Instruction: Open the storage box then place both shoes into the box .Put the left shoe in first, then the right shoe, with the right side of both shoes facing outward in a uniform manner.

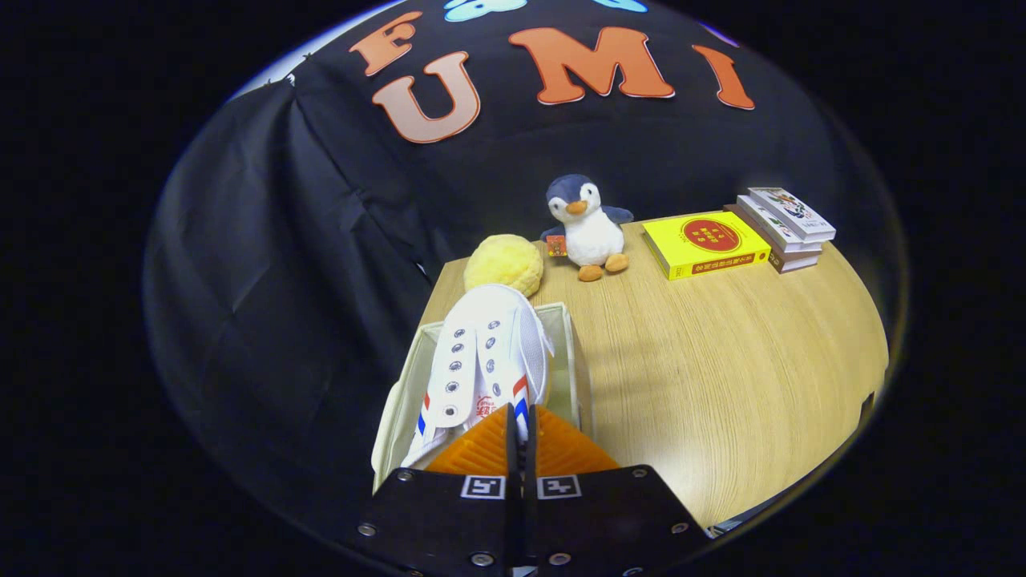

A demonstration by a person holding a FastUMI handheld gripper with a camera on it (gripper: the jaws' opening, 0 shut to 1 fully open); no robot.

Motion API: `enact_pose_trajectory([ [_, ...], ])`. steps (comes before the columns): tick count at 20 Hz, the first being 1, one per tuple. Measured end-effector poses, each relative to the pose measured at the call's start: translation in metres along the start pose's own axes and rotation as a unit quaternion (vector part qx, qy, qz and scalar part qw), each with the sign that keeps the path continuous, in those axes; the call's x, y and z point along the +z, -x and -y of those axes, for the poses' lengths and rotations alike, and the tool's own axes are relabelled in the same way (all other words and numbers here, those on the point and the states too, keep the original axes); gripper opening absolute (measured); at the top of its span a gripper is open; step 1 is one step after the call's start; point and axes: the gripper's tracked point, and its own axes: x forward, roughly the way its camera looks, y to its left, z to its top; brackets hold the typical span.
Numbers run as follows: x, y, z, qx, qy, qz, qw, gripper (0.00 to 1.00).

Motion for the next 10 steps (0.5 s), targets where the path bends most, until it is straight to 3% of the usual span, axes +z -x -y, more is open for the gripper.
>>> enact_pose_trajectory([
  [7, -0.039, -0.025, 0.017, -0.055, 0.025, -0.047, 0.997, 0.04],
  [10, -0.013, -0.016, 0.001, -0.022, 0.023, -0.011, 0.999, 0.18],
])
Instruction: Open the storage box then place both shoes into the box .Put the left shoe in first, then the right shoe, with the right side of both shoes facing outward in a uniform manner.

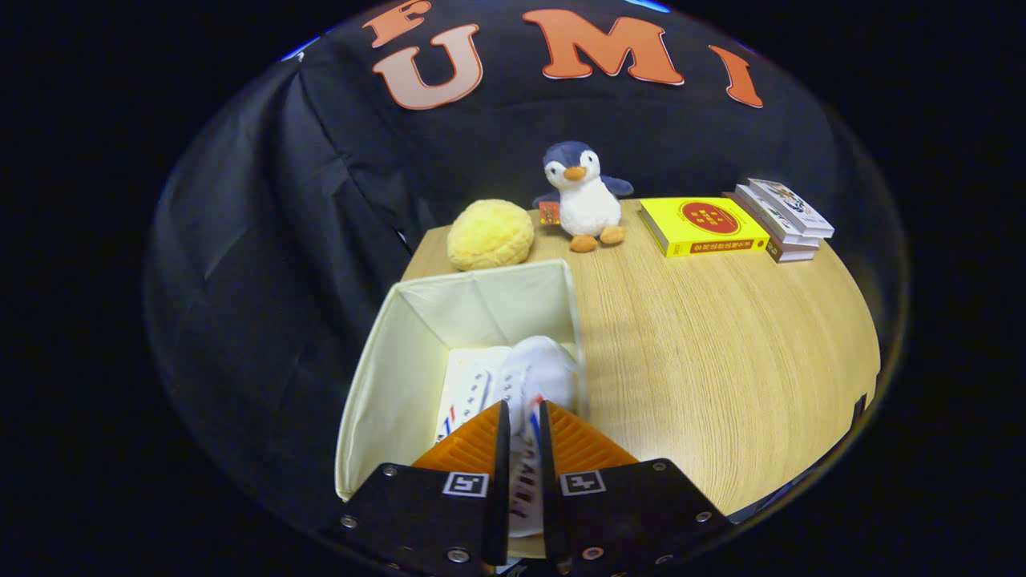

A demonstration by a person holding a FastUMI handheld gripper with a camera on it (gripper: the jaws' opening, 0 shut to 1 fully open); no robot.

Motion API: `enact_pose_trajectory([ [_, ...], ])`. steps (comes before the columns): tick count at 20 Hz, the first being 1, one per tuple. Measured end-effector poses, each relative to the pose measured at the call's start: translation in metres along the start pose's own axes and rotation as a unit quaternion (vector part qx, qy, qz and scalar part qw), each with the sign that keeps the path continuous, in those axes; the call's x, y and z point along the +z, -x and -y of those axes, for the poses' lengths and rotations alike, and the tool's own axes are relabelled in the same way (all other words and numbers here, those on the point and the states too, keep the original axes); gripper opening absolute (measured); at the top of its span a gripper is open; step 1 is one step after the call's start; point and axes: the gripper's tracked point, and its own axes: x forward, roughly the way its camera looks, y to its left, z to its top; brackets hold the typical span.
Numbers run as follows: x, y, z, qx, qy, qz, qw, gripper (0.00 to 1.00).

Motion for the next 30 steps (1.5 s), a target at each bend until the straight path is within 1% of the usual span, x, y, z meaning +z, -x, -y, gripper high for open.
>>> enact_pose_trajectory([
  [1, 0.013, 0.007, 0.002, 0.0, 0.009, 0.014, 1.0, 0.24],
  [2, 0.024, 0.014, 0.002, 0.003, 0.015, 0.03, 0.999, 0.4],
  [3, 0.035, 0.022, 0.004, 0.006, 0.018, 0.045, 0.999, 0.5],
  [4, 0.047, 0.03, 0.009, 0.007, 0.02, 0.06, 0.998, 0.69],
  [5, 0.059, 0.04, 0.018, 0.002, 0.024, 0.075, 0.997, 0.77],
  [6, 0.069, 0.048, 0.028, -0.005, 0.027, 0.089, 0.996, 0.91],
  [7, 0.08, 0.056, 0.04, -0.014, 0.03, 0.101, 0.994, 0.96],
  [8, 0.088, 0.064, 0.053, -0.024, 0.032, 0.114, 0.993, 0.98],
  [13, 0.13, 0.11, 0.114, -0.07, 0.042, 0.175, 0.981, 0.98],
  [18, 0.152, 0.152, 0.167, -0.114, 0.046, 0.229, 0.966, 0.98],
  [21, 0.155, 0.171, 0.19, -0.134, 0.043, 0.249, 0.958, 0.98],
  [26, 0.144, 0.186, 0.216, -0.151, 0.036, 0.253, 0.955, 0.98],
  [30, 0.141, 0.198, 0.234, -0.174, 0.039, 0.261, 0.949, 0.98],
])
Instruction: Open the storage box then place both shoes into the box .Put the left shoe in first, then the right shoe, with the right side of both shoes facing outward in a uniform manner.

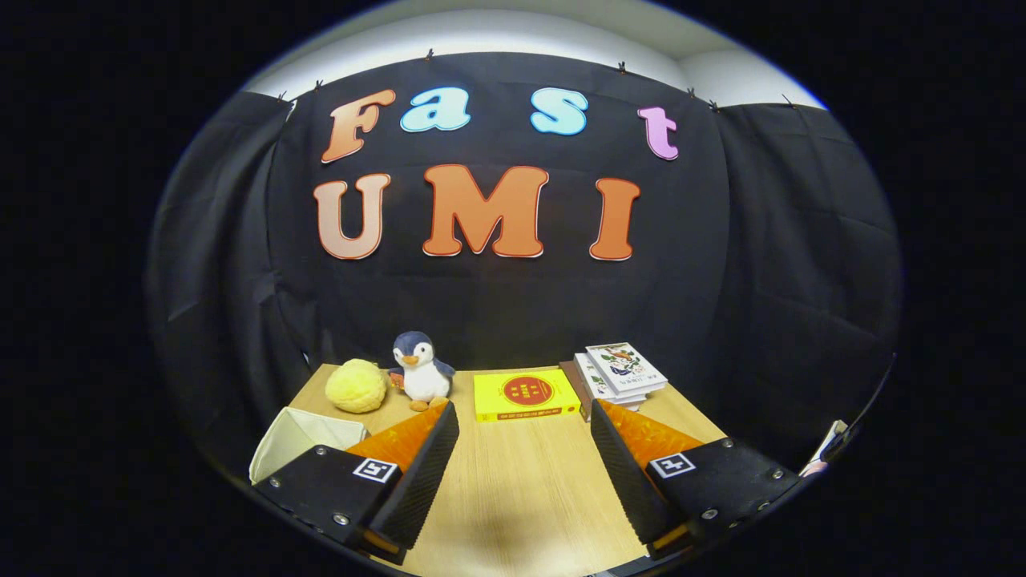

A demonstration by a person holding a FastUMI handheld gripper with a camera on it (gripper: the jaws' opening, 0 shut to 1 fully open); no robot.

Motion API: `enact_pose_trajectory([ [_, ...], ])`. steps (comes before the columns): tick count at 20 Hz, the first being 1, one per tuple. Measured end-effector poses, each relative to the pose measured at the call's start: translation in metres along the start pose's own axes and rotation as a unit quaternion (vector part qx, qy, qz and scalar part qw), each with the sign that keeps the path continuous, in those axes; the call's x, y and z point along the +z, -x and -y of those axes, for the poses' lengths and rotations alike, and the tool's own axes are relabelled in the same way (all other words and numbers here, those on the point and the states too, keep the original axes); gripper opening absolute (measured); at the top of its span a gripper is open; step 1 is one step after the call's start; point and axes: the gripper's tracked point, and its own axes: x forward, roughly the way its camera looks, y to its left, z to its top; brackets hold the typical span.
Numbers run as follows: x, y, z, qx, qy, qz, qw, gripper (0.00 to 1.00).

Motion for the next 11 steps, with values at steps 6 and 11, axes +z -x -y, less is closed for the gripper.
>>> enact_pose_trajectory([
  [6, -0.0071, 0.0055, 0.0116, -0.01, -0.01, -0.004, 1.0, 0.98],
  [11, -0.0083, 0.0049, 0.0026, -0.002, -0.007, -0.005, 1.0, 0.98],
])
